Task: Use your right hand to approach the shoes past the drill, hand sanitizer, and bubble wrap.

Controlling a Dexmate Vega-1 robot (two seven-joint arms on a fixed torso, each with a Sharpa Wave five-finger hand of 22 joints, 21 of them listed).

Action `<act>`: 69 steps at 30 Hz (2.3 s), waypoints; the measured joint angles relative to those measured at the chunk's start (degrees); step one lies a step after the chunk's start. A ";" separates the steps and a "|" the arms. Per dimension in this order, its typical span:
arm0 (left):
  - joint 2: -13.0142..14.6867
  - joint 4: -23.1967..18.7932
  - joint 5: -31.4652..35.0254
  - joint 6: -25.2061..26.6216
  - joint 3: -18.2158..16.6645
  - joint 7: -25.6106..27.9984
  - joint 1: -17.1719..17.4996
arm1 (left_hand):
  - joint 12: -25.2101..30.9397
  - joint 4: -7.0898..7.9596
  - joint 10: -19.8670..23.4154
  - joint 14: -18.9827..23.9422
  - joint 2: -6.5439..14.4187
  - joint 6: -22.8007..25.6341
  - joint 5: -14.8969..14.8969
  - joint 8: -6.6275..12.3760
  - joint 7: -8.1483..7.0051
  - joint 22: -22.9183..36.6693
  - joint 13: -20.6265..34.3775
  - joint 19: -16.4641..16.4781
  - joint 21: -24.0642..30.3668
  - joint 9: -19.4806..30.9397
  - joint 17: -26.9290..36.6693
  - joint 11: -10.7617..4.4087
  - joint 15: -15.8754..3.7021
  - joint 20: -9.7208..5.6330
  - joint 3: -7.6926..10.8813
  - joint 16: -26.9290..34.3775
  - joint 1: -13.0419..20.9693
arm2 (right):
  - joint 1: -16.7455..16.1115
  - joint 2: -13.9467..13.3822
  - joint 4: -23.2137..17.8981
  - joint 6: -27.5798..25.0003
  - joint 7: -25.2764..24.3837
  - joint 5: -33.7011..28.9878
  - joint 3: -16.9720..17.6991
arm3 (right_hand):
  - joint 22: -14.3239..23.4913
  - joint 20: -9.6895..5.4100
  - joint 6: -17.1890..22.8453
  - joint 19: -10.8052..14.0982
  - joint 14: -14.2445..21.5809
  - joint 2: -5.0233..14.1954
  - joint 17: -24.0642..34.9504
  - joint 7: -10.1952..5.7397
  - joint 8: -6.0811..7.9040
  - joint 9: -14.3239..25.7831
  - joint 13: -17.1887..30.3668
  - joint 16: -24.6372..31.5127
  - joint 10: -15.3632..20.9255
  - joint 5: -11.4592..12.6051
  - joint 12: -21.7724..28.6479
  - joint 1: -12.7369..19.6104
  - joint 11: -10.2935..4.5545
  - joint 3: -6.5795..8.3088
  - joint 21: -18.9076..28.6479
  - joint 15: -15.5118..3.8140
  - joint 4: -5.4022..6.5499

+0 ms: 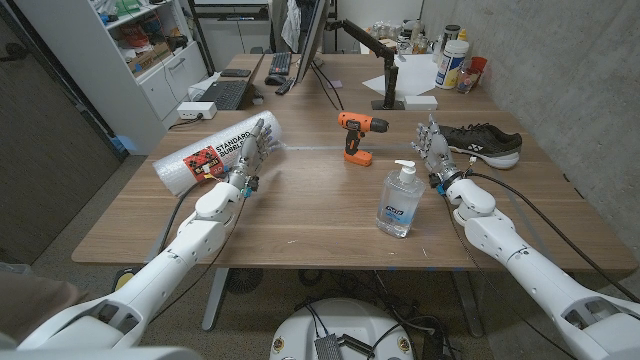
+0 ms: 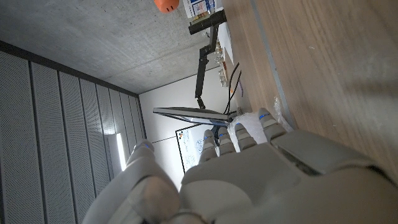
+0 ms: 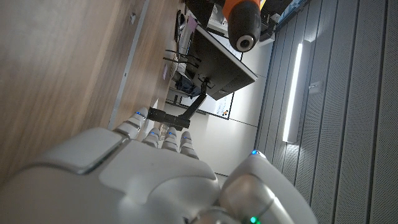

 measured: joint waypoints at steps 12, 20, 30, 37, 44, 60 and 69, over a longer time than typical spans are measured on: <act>-0.13 -0.09 0.86 0.01 0.36 0.54 0.04 | 0.00 -0.02 -0.22 0.00 0.23 0.01 0.00 0.00 0.02 -0.01 0.00 0.00 0.00 -0.01 0.00 -0.22 0.00 0.00 0.02 0.00 0.23 | 0.31 -0.12 0.30 0.01 0.44 0.18 0.18 | 0.00 0.00 0.00 0.00 0.00 0.00 -0.01 0.00 0.00 -0.01 0.00 0.00 0.00 0.00 0.00 -0.01 0.00 -0.02 0.00 0.00 -0.02; -0.18 0.03 0.88 0.06 0.44 0.53 0.04 | 0.00 -0.23 -0.22 0.00 0.00 0.02 0.00 0.00 0.03 -0.01 0.00 0.00 0.00 -0.01 -0.01 -0.22 0.00 -0.01 0.23 0.00 0.46 | 0.32 -0.63 -0.21 0.00 -0.09 -0.11 0.36 | -0.01 0.00 0.01 0.00 0.01 0.00 -0.01 0.00 0.00 -0.01 -0.01 0.00 0.01 0.00 0.00 -0.01 0.00 -0.02 0.00 0.00 -0.02; -0.22 0.15 0.86 0.07 0.52 0.08 0.13 | 0.00 -0.23 -0.22 0.00 0.00 0.02 0.00 0.00 0.03 -0.01 -0.01 0.00 0.00 -0.02 -0.01 -0.22 0.00 -0.01 0.23 0.00 0.46 | 0.29 -2.40 -1.71 0.26 -1.57 -1.97 1.06 | -0.01 0.00 -0.20 0.00 0.01 -0.03 -0.01 0.21 0.00 -0.01 -0.01 0.00 0.01 0.00 0.00 0.01 -0.01 -0.02 0.00 0.00 -0.03; -0.10 -0.16 0.83 0.07 0.53 0.00 0.42 | 0.00 -0.23 -0.22 0.00 0.30 0.02 -0.01 0.00 0.04 -0.02 -0.01 0.00 0.00 -0.02 -0.02 -0.22 0.00 -0.01 0.23 0.00 0.76 | 0.38 -3.45 -2.27 0.65 -3.39 -4.66 1.35 | -0.01 0.00 -0.40 0.00 0.01 -0.46 -0.02 0.40 0.00 -0.02 -0.01 0.00 0.01 0.00 0.00 0.90 -0.01 -0.26 0.00 0.00 -0.27; 0.29 -0.78 0.80 0.07 0.39 0.00 0.72 | 0.00 -0.40 -0.22 0.01 0.30 0.02 -0.01 0.00 0.04 -0.02 -0.01 0.00 0.00 -0.02 -0.02 -0.22 0.00 -0.01 0.40 -0.01 0.76 | 1.05 -6.15 -3.53 0.01 -5.78 -8.29 1.65 | -0.02 0.00 -0.40 0.00 0.01 -0.83 -0.02 0.40 0.00 -0.02 -0.02 0.00 0.01 0.00 0.00 1.76 -0.01 -0.07 0.00 0.00 -1.16; 1.04 -1.50 0.71 0.43 -0.16 0.33 1.16 | 0.00 -0.39 -0.22 -0.25 0.30 0.02 -0.01 0.00 0.04 -0.03 -0.02 0.00 0.00 -0.03 -0.02 -0.22 -0.25 -0.02 0.39 -0.01 0.76 | 1.71 -9.73 -5.52 -1.88 -10.80 -15.22 1.64 | -0.02 0.21 -0.39 -0.22 -0.31 -1.14 -0.02 0.40 0.00 -0.02 -0.02 0.00 -0.29 0.00 0.00 3.85 -0.31 0.15 0.00 -0.31 -2.42; 1.26 -1.85 0.59 0.43 -0.41 0.35 1.43 | 0.00 -0.48 -0.22 -0.25 0.30 0.02 -0.07 -0.25 0.04 -0.03 -0.02 0.00 0.00 -0.03 -0.03 -0.22 -0.25 -0.02 0.47 -0.01 0.76 | 1.29 -11.38 -7.55 -3.00 -13.44 -19.18 1.51 | -0.02 0.21 -0.39 -0.22 -0.31 -1.06 -0.03 0.40 0.00 -0.02 -0.02 0.00 -0.08 0.00 0.00 4.36 -0.52 0.39 0.00 -0.31 -2.66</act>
